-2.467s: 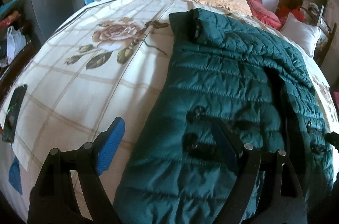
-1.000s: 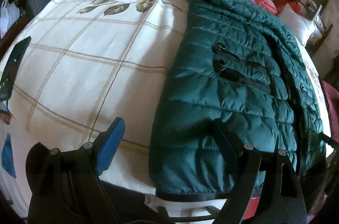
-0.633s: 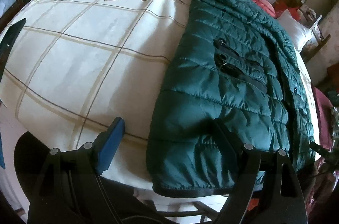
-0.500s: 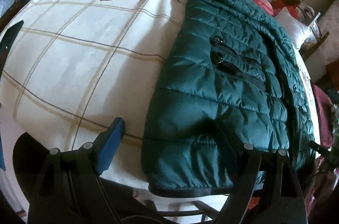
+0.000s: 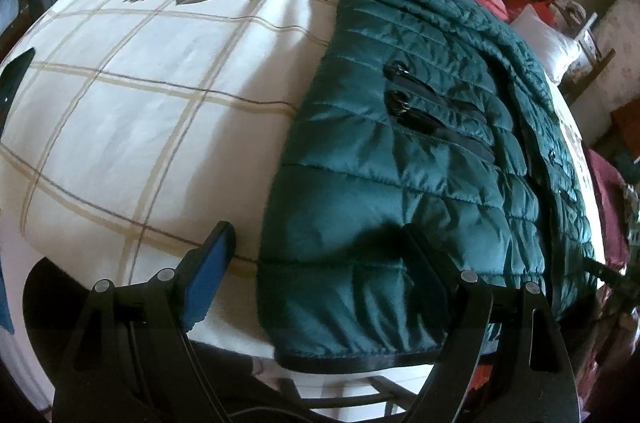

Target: Fold large clothes

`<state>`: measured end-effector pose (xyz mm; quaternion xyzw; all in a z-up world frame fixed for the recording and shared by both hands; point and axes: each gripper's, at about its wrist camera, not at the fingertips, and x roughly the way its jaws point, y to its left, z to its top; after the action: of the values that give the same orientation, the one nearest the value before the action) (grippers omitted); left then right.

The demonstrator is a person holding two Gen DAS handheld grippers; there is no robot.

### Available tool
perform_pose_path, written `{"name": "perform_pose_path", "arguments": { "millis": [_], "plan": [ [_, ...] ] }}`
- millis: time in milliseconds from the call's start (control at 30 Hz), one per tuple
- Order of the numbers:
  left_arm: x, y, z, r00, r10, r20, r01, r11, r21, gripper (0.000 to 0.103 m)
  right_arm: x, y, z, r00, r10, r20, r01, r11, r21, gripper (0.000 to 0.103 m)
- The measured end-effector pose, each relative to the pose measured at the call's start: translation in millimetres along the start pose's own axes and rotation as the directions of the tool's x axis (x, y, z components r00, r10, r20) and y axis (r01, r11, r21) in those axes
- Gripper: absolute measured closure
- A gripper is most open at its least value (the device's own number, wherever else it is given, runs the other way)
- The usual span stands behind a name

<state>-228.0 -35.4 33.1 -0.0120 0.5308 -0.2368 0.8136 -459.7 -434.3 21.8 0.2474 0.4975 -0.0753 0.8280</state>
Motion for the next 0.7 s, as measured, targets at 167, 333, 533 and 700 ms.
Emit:
{"name": "perform_pose_path", "arguments": {
  "millis": [167,333,533,700],
  "plan": [
    [-1,1,-2,1.000,-0.009,0.004,0.009,1.000,-0.002,0.019,0,0,-1,1.000,0.004,0.003,-0.004,1.000,0.003,0.016],
    [2,-15,-5,0.999,-0.047,-0.025,0.048,0.998,0.047,0.019,0,2,0,1.000,0.010,0.002,-0.010,1.000,0.001,0.016],
    [3,-18,-4,0.999,-0.048,-0.025,0.050,0.997,0.062,0.019,0,1,0,1.000,0.027,0.008,-0.027,1.000,0.004,0.016],
    [3,-19,-5,0.999,-0.041,-0.024,0.043,0.997,0.067,0.019,-2,-3,-1,0.998,0.054,0.028,-0.055,0.998,0.024,0.015]
  ]
}}
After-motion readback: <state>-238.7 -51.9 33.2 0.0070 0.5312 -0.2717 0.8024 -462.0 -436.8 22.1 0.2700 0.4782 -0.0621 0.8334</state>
